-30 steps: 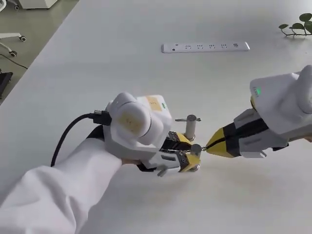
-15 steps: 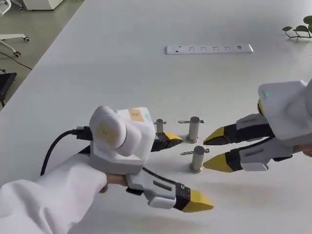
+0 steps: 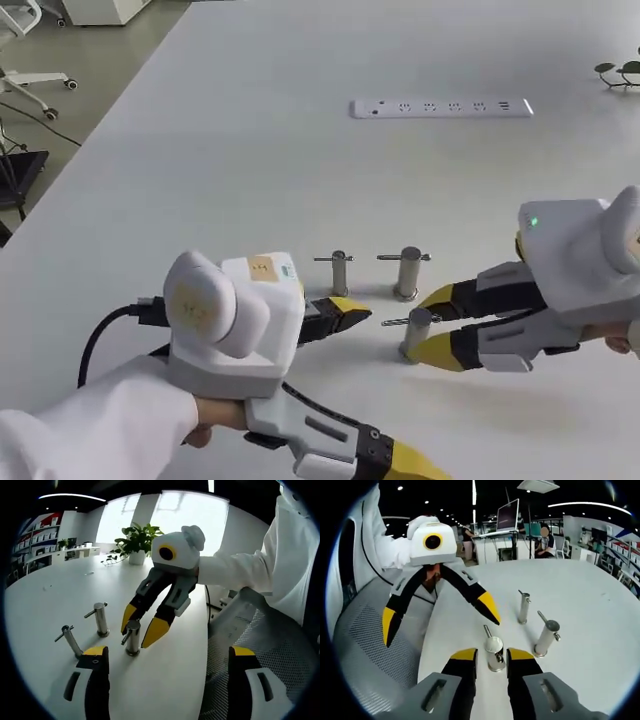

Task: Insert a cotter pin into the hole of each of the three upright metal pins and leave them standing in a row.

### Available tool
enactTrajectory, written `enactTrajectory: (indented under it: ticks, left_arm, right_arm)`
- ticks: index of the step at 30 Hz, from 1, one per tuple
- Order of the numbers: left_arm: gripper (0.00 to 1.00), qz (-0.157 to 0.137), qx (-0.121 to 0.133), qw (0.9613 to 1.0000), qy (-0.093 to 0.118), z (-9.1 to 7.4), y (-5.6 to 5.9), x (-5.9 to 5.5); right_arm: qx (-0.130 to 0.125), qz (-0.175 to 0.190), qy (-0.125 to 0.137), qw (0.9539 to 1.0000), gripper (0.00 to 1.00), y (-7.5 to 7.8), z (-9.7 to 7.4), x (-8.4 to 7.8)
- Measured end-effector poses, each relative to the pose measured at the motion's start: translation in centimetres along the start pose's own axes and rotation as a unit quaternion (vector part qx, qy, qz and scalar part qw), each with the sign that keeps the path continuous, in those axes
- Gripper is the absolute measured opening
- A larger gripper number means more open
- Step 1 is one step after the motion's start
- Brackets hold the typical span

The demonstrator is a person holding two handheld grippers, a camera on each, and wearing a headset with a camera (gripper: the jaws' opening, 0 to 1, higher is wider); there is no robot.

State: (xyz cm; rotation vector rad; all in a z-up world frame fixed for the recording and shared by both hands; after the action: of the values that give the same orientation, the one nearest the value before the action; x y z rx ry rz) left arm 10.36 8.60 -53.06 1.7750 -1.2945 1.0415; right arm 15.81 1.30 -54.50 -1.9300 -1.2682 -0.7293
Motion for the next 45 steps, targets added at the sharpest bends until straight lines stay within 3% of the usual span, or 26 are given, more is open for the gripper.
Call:
enactTrajectory:
  ticks: [3, 6, 12, 22, 25, 29, 33, 36, 45]
  left_arm:
    - [0.99, -0.016, -0.002, 0.9999, -0.003, -0.2, 0.2, -0.1]
    - [0.99, -0.011, 0.000, 0.9999, -0.006, -0.2, 0.2, -0.3]
    - [0.99, -0.009, 0.025, 0.9996, -0.008, -0.7, -0.5, -0.5]
    - [0.97, -0.009, 0.054, 0.9984, -0.014, -1.3, -1.3, -0.7]
    - [0.97, -0.010, 0.056, 0.9983, -0.013, -1.6, -1.4, -0.7]
    - [0.97, -0.010, 0.059, 0.9980, -0.018, -1.8, -1.5, -0.8]
    - [0.95, -0.009, 0.062, 0.9977, -0.024, -1.9, -1.5, -1.0]
    - [0.90, -0.017, 0.065, 0.9976, -0.021, -1.9, -1.6, -1.0]
    - [0.98, -0.020, 0.070, 0.9972, -0.016, -2.2, -1.9, -0.9]
  right_arm:
    - [0.001, -0.001, 0.006, 1.0000, 0.15, -0.2, 0.2, 0.2]
    - [-0.005, -0.004, 0.007, 1.0000, 0.12, 0.1, 0.4, 0.2]
    - [-0.008, -0.006, 0.009, 0.9999, 0.10, 0.1, 0.4, 0.3]
    - [-0.039, -0.014, 0.010, 0.9991, 0.08, 0.2, -0.6, 0.3]
    - [-0.055, -0.007, 0.019, 0.9983, 0.08, 1.0, -1.6, 0.4]
    - [-0.090, 0.000, 0.015, 0.9958, 0.08, 3.3, -3.0, 0.2]
    - [-0.106, 0.006, 0.018, 0.9942, 0.08, 5.1, -4.0, 0.2]
    - [-0.114, 0.009, 0.021, 0.9933, 0.08, 6.0, -4.5, 0.1]
    - [-0.121, 0.030, 0.025, 0.9919, 0.08, 7.6, -4.9, -0.8]
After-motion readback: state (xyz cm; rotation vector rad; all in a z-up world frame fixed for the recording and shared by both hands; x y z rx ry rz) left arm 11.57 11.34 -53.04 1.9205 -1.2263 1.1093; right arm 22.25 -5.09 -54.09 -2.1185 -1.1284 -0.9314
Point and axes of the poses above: the centre of the closed fingertips' face, and the gripper's own axes: z roughly forward along the fingers, y roughly to its right, x roughly out of its top, the point moved 5 cm from there along -z, roughly backward along the fingers, and after that the axes turned 12 degrees about z, right-handed, at the moved point
